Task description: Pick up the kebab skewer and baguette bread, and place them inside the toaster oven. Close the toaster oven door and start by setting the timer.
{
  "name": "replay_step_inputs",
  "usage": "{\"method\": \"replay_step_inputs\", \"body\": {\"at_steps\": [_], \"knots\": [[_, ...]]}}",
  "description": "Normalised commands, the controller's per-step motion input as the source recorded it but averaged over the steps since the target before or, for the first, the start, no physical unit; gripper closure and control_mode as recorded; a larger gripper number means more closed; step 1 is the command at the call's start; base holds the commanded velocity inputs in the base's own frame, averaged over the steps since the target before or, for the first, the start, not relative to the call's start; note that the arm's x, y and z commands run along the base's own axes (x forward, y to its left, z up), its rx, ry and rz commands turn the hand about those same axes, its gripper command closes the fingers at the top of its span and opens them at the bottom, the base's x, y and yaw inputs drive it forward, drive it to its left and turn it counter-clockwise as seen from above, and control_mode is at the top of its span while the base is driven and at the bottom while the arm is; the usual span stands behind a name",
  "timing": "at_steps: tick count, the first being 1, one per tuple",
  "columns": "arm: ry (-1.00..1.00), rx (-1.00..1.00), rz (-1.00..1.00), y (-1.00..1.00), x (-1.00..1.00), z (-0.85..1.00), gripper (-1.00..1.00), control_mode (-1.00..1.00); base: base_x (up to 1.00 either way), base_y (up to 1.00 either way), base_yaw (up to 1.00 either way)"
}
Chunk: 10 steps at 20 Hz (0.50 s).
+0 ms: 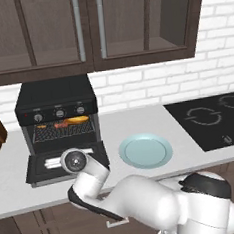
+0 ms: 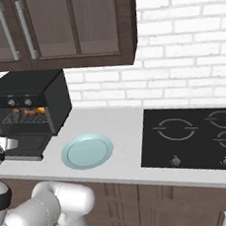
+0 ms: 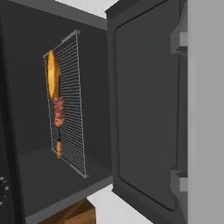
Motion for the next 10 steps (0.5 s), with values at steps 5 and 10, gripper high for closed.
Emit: {"method": "replay_step_inputs", "body": {"at_steps": [5, 10], "knots": [[0.1, 0.0, 0.0, 0.31, -0.64, 0.0, -1.0, -1.0, 0.0, 0.0, 0.0], [0.06, 0.0, 0.0, 0.13, -0.41, -0.02, -1.0, -1.0, 0.0, 0.0, 0.0]]}}
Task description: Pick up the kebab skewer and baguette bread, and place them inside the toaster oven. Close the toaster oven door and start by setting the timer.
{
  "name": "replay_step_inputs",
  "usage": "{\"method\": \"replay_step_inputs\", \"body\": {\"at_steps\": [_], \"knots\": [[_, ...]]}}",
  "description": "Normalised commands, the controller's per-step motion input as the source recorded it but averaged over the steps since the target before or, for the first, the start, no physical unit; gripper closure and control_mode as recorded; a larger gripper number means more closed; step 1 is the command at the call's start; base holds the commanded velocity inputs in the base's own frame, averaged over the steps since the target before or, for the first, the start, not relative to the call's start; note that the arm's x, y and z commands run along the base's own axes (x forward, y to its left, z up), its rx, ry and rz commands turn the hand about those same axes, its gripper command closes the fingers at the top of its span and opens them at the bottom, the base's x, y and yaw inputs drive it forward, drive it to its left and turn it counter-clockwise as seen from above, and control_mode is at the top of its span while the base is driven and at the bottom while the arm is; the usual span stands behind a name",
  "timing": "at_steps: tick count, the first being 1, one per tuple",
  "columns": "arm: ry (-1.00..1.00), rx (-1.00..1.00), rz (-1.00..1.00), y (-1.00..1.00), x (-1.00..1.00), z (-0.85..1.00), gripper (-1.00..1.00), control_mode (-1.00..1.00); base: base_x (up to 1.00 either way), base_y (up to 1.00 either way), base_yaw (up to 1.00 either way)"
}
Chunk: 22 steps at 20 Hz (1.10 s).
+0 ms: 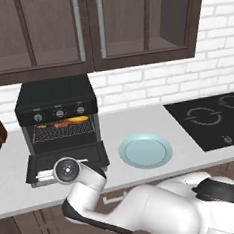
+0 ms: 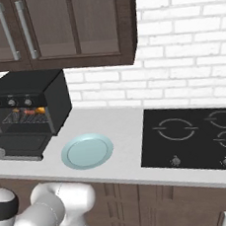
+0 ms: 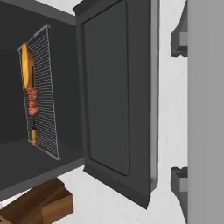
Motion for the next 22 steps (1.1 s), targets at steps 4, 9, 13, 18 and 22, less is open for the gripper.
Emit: {"method": "replay_step_inputs", "body": {"at_steps": [4, 9, 13, 18, 22], "knots": [[0.04, 0.0, 0.0, 0.0, -0.26, -0.15, -1.0, -1.0, 0.0, 0.0, 0.0], [0.03, 0.0, 0.0, 0.0, -0.12, -0.25, -1.0, -1.0, 0.0, 0.0, 0.0], [0.01, 0.0, 0.0, 0.0, -0.07, -0.37, -1.0, -1.0, 0.0, 0.0, 0.0], [0.0, 0.0, 0.0, 0.0, 0.0, -0.29, -1.0, -1.0, 0.0, 0.0, 0.0], [0.0, 0.0, 0.0, 0.0, 0.13, -0.17, -1.0, -1.0, 0.0, 0.0, 0.0]]}}
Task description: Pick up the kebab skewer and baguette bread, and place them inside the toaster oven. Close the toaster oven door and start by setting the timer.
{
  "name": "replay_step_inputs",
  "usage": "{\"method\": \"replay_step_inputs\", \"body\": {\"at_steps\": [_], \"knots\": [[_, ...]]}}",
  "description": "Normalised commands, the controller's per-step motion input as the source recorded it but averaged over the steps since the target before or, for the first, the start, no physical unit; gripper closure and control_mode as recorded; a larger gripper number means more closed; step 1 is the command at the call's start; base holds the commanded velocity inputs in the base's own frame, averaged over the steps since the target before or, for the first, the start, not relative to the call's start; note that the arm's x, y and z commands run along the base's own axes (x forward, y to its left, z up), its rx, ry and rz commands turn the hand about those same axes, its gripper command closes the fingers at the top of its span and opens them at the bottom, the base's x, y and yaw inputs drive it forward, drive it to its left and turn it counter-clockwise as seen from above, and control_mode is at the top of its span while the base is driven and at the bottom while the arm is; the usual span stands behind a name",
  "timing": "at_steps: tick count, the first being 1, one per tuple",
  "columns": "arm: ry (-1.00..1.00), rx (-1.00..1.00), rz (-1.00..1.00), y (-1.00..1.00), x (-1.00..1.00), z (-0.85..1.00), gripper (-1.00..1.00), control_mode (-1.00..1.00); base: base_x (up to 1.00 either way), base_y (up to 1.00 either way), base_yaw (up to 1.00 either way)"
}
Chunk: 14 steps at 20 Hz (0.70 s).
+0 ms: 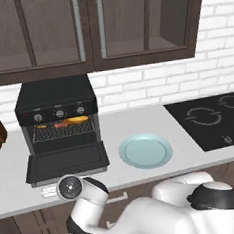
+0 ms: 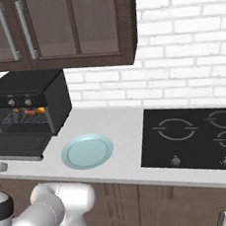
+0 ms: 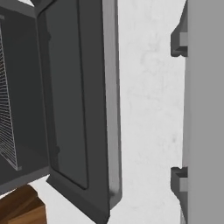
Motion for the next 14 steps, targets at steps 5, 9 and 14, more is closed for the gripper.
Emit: {"method": "replay_step_inputs", "body": {"at_steps": [5, 9, 14], "knots": [[0.0, 0.0, 0.0, 0.0, 0.49, 0.0, -1.0, -1.0, 0.0, 0.0, 0.0], [0.0, 0.0, 0.0, 0.0, 0.41, -0.03, -1.0, -1.0, 0.0, 0.0, 0.0], [0.0, 0.0, -0.01, 0.0, 0.07, -0.21, -1.0, -1.0, 0.0, 0.0, 0.0]]}}
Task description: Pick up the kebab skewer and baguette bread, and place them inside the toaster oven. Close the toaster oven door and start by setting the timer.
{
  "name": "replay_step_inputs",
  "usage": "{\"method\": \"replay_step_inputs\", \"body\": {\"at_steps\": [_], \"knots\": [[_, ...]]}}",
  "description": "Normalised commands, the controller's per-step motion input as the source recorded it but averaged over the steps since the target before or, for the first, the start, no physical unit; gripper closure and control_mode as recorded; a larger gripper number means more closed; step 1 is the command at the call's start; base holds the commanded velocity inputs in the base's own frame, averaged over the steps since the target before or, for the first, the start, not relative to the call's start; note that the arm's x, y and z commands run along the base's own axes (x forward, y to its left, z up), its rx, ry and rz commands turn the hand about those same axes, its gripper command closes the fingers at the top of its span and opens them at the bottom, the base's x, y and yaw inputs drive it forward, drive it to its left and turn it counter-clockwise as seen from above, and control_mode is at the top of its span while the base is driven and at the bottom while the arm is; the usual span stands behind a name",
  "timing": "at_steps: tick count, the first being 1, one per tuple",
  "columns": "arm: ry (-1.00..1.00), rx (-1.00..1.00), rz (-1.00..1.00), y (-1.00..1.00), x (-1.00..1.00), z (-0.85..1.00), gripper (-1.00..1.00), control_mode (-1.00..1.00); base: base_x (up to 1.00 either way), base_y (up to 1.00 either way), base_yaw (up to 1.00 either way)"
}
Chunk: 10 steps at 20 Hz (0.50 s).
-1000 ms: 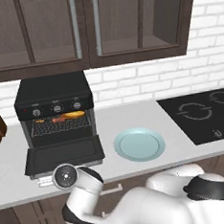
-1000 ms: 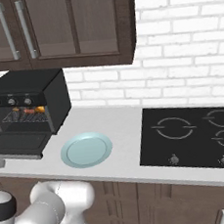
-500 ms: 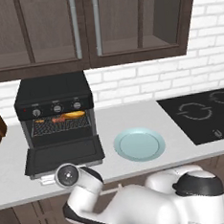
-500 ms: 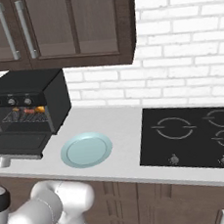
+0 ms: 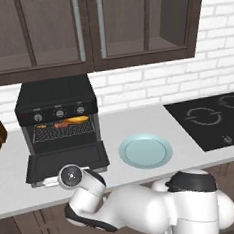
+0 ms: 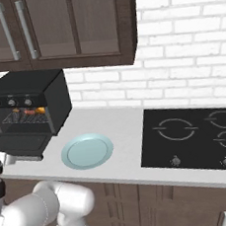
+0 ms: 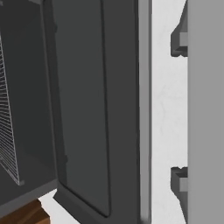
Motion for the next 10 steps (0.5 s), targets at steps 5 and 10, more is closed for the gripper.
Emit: {"method": "replay_step_inputs", "body": {"at_steps": [5, 10], "knots": [[0.0, 0.0, -0.02, 0.0, 0.01, -0.23, -1.0, -1.0, 0.0, 0.0, 0.0], [0.0, 0.0, -0.01, 0.0, 0.11, -0.08, -1.0, -1.0, 0.0, 0.0, 0.0]]}}
